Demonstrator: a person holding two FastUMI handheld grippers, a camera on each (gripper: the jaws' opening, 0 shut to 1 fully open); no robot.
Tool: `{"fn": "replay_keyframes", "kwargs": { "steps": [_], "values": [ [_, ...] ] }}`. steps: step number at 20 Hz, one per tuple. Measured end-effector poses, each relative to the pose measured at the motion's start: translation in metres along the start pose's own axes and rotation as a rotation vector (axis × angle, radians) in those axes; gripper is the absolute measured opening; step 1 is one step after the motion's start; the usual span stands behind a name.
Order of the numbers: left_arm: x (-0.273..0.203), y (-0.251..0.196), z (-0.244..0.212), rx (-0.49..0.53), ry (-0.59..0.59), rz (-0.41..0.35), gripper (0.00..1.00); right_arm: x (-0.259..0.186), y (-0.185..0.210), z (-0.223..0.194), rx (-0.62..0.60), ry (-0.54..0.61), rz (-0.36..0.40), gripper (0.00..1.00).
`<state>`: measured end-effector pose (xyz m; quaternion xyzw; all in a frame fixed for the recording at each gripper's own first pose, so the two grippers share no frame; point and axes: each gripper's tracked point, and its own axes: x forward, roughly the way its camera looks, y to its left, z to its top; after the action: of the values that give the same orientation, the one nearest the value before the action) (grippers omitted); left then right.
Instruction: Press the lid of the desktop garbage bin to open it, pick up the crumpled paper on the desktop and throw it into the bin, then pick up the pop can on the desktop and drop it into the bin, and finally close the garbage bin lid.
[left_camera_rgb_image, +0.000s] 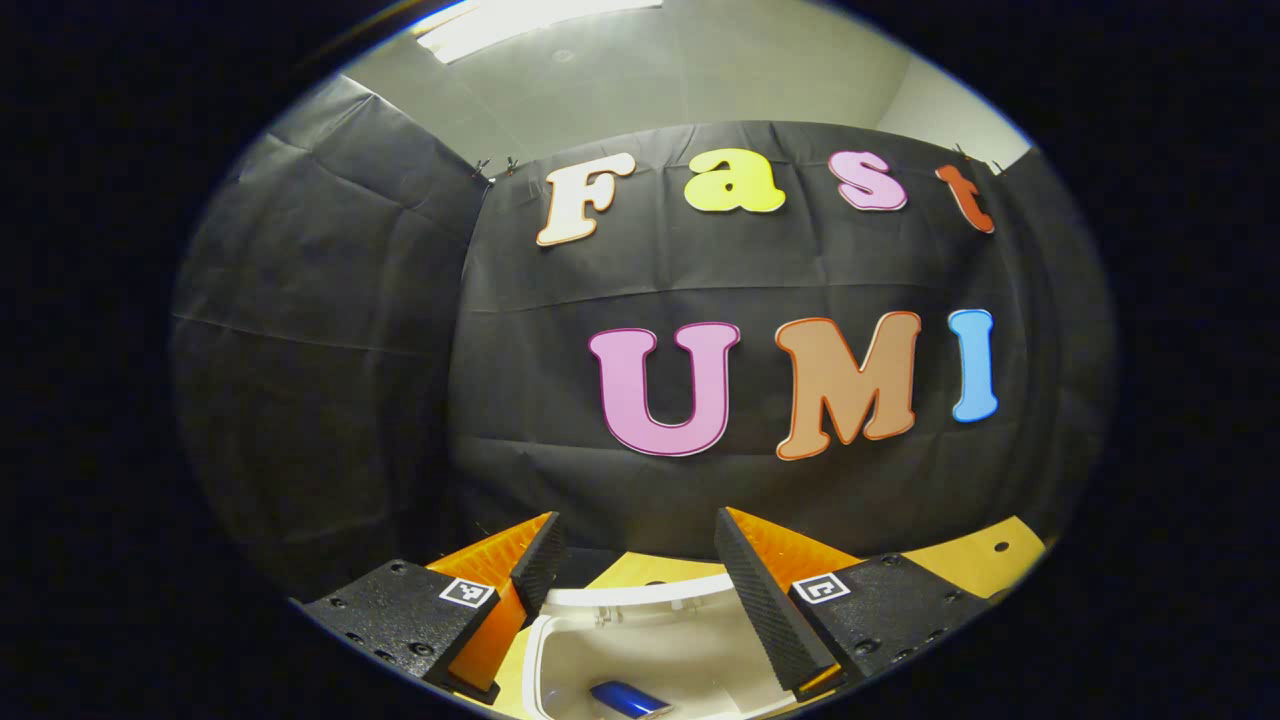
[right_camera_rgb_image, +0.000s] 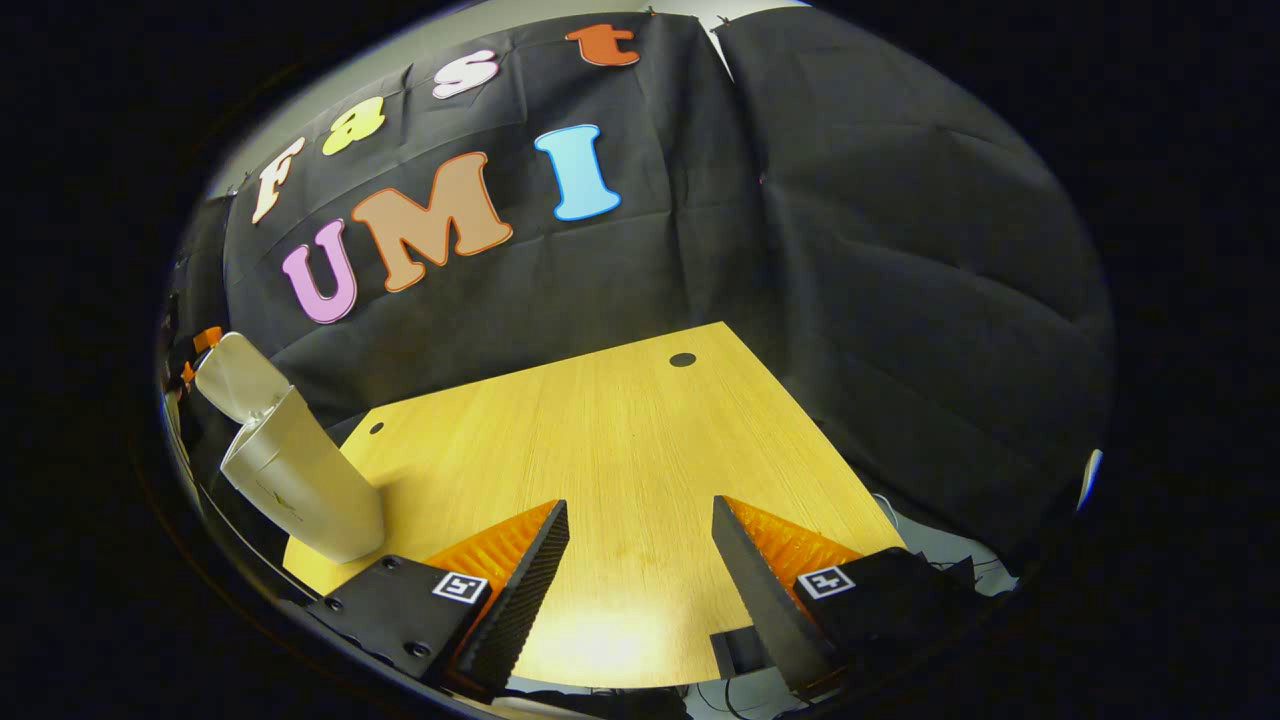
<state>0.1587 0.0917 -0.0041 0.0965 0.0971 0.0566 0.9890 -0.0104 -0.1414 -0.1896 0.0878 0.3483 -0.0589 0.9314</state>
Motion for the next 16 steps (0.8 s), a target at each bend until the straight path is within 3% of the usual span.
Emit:
{"fn": "replay_keyframes", "kwargs": {
  "steps": [5, 7, 8, 10, 16],
  "values": [
    [-0.032, -0.01, -0.059, -0.029, 0.052, -0.007, 0.94, 0.004, 0.014, 0.0, -0.038, 0.011, 0.028, 0.96],
    [-0.036, -0.013, -0.076, -0.016, 0.08, -0.015, 0.89, 0.004, 0.018, -0.003, -0.05, 0.022, 0.033, 0.96],
    [-0.038, -0.014, -0.085, -0.025, 0.102, -0.02, 0.94, 0.004, 0.019, -0.003, -0.053, 0.025, 0.036, 0.96],
    [-0.04, -0.013, -0.106, -0.05, 0.147, -0.006, 0.91, 0.003, 0.02, -0.005, -0.057, 0.03, 0.037, 0.96],
    [-0.044, -0.013, -0.119, 0.0, 0.104, 0.027, 0.91, 0.004, 0.009, -0.011, -0.054, 0.045, 0.012, 0.96]
  ]
}}
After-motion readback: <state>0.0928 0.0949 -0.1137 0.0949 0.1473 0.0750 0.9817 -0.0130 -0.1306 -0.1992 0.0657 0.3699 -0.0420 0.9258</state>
